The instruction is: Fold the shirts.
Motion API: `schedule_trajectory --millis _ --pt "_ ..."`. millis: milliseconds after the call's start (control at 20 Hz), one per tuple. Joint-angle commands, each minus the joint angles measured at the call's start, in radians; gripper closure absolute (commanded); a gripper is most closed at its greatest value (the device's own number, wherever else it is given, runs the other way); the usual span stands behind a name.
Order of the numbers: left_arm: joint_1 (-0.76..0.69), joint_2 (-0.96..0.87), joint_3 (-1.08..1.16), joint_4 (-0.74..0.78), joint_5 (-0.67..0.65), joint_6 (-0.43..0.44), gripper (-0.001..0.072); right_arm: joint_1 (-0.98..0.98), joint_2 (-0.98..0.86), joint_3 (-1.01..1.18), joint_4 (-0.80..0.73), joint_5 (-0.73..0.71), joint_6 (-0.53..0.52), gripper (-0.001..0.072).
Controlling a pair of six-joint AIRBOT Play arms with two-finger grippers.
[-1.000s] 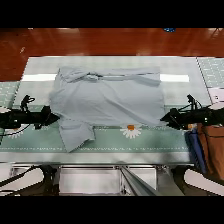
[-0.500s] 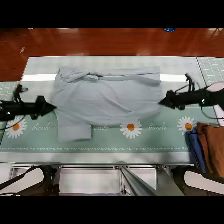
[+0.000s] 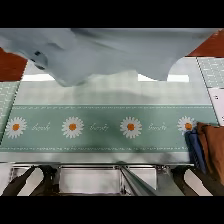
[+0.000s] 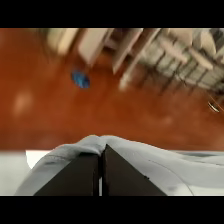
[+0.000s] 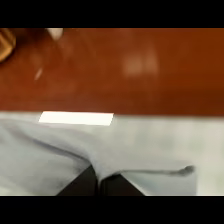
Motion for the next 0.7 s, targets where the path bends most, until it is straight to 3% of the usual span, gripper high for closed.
schedule_trajectory --millis 0,150,350,500,650 --pt "0.078 0.129 0.196 0.043 0.029 -0.002 0.0688 -0.034 0.177 0.092 -0.056 -0.016 0.016 0.0686" --pt "0.068 0.258 0.200 0.215 0.043 -0.070 0.0688 -0.034 0.294 0.092 -0.144 -0.011 0.077 0.0686" --pt "-0.217 0.372 0.201 0.691 0.063 -0.230 0.0688 -0.032 0.394 0.092 -0.196 0.066 0.117 0.0686" --pt "-0.326 0.417 0.201 0.988 -0.034 -0.364 0.0688 -0.032 0.416 0.087 -0.261 0.143 0.149 0.0686" --pt "-0.336 0.414 0.172 1.095 -0.169 -0.406 0.0688 -0.032 0.421 0.027 -0.307 0.167 0.167 0.0686"
